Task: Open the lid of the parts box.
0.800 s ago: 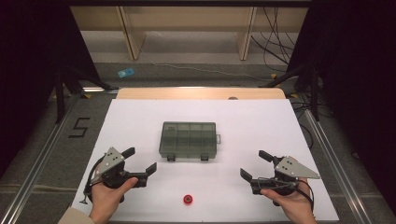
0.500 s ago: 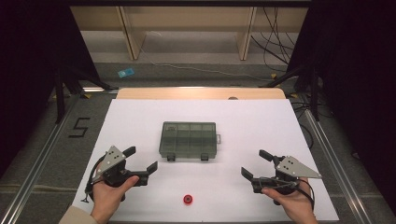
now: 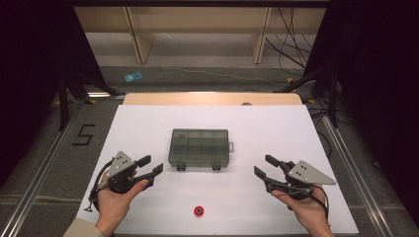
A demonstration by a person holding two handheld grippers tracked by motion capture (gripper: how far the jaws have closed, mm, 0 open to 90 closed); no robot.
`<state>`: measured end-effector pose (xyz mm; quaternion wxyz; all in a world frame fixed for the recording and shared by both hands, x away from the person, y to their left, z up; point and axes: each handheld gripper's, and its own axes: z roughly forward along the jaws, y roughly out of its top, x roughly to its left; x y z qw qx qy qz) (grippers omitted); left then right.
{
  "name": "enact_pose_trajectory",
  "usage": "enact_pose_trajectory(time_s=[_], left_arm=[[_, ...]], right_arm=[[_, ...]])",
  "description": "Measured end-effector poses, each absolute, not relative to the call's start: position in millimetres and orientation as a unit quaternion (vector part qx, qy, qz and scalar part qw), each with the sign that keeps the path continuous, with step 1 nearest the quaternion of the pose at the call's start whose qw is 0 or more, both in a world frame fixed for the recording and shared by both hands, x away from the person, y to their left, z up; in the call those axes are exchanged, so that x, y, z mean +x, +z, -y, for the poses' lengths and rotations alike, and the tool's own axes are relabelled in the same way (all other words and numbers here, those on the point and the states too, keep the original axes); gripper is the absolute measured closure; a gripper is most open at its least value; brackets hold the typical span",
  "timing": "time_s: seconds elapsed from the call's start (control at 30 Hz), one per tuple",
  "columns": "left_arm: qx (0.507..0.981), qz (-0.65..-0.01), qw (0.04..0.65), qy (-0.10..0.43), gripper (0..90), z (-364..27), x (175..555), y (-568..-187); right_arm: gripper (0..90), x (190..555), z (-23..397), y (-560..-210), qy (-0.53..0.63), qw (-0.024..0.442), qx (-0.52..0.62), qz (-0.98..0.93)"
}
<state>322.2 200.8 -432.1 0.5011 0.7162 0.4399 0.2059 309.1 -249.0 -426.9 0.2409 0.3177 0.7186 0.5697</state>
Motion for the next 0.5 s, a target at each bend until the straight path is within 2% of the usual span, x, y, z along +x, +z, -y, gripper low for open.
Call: enact_pose_trajectory(time_s=[0.13, 0.17, 0.33, 0.4, 0.5], left_arm=[[0.726, -0.45, 0.477, 0.209, 63.1, -201, 330, -435], [0.727, -0.452, 0.472, 0.209, 67.4, -200, 331, -436], [0.741, -0.458, 0.44, 0.216, 85.3, -196, 342, -438], [0.746, -0.46, 0.434, 0.211, 89.2, -194, 345, -439], [0.758, -0.457, 0.418, 0.204, 90.0, -193, 351, -441]], right_arm=[[65.8, 320, 245, -429, 0.552, 0.244, 0.303, -0.737], [70.5, 322, 243, -430, 0.547, 0.228, 0.31, -0.743], [83.6, 337, 233, -431, 0.528, 0.214, 0.307, -0.762], [87.7, 343, 227, -434, 0.528, 0.204, 0.308, -0.764], [90.0, 352, 221, -437, 0.511, 0.191, 0.313, -0.777]])
